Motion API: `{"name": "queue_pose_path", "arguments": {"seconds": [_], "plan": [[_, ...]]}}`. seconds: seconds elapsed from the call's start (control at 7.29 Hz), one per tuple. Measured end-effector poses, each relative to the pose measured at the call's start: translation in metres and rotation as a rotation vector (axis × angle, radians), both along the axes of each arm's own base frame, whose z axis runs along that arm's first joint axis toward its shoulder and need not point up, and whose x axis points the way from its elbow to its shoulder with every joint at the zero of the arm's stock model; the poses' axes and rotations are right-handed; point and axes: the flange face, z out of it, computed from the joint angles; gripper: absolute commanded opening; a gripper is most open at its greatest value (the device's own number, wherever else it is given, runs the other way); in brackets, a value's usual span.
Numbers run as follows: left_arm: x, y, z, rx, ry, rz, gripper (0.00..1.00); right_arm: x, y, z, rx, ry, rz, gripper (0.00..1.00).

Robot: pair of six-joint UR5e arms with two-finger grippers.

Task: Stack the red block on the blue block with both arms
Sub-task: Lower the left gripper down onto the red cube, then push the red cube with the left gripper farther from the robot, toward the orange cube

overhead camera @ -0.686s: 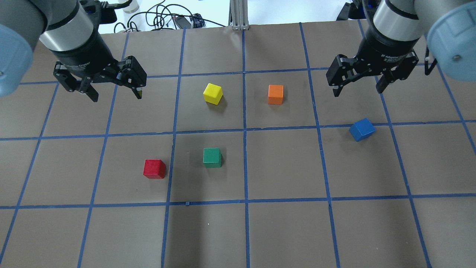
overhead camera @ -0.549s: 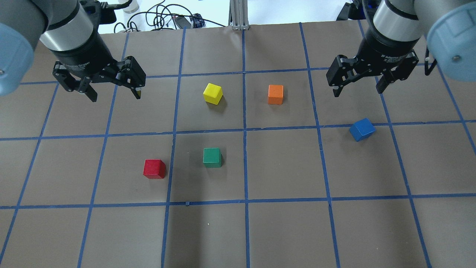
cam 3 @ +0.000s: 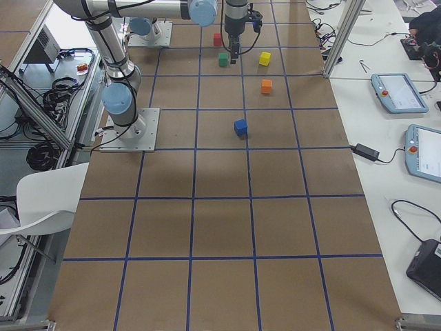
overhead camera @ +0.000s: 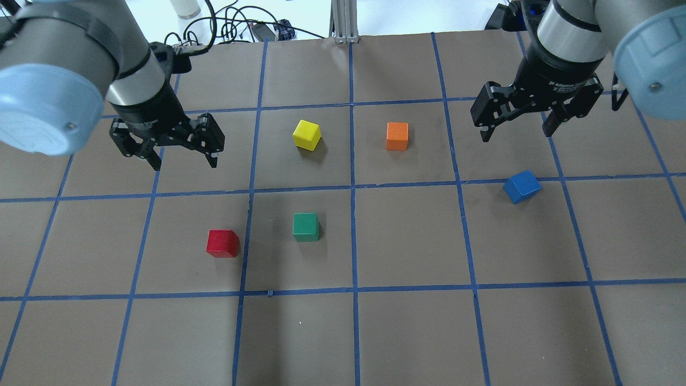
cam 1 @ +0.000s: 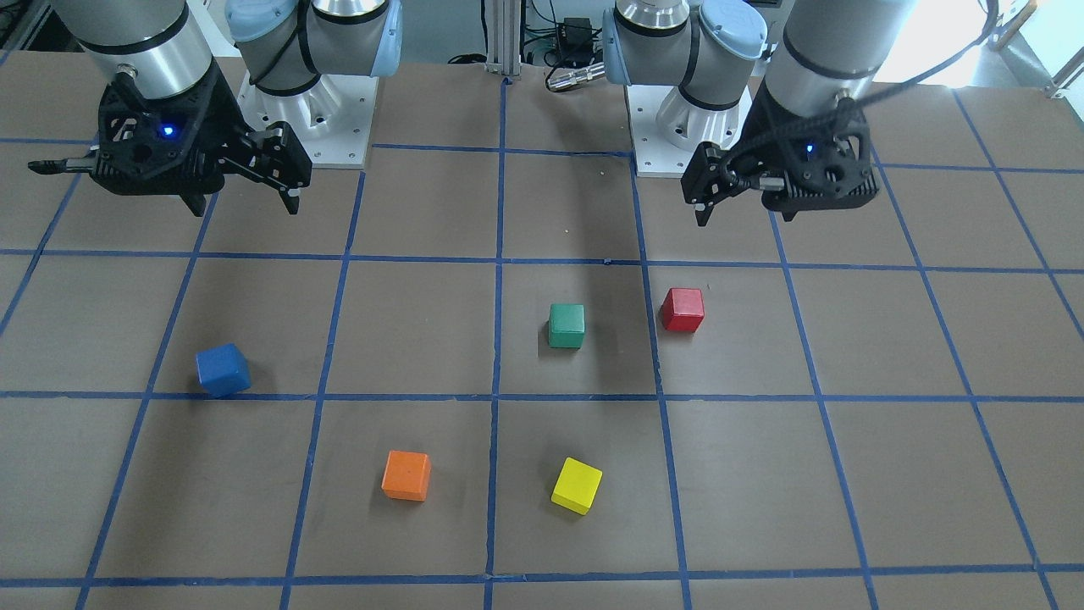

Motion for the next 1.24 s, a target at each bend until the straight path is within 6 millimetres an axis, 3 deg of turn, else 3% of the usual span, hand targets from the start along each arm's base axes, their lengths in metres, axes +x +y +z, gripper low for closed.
{"name": "queue_pose_path", "arguments": {"seconds": [0.14,0.41,0.55,0.82,1.1,1.24], "plan": [[0.002,0.004,-0.046,0.006,0.000,-0.022,1.00,0.000,0.000,0.000,0.000,0.000,0.000,1.00],[0.009,0.028,-0.117,0.010,0.011,-0.102,1.00,0.000,0.001,0.000,0.000,0.000,0.000,1.00],[0.015,0.042,-0.146,0.004,0.016,-0.123,1.00,0.000,0.001,0.000,0.001,0.000,0.000,1.00],[0.024,0.057,-0.183,-0.012,0.019,-0.118,1.00,0.000,0.001,-0.001,0.003,0.000,0.000,1.00],[0.026,0.061,-0.204,0.000,0.024,-0.117,0.25,0.000,0.001,-0.001,0.005,0.001,0.000,1.00],[0.027,0.058,-0.208,-0.009,0.025,-0.129,0.12,0.000,0.001,-0.001,0.005,0.001,0.000,1.00]]}}
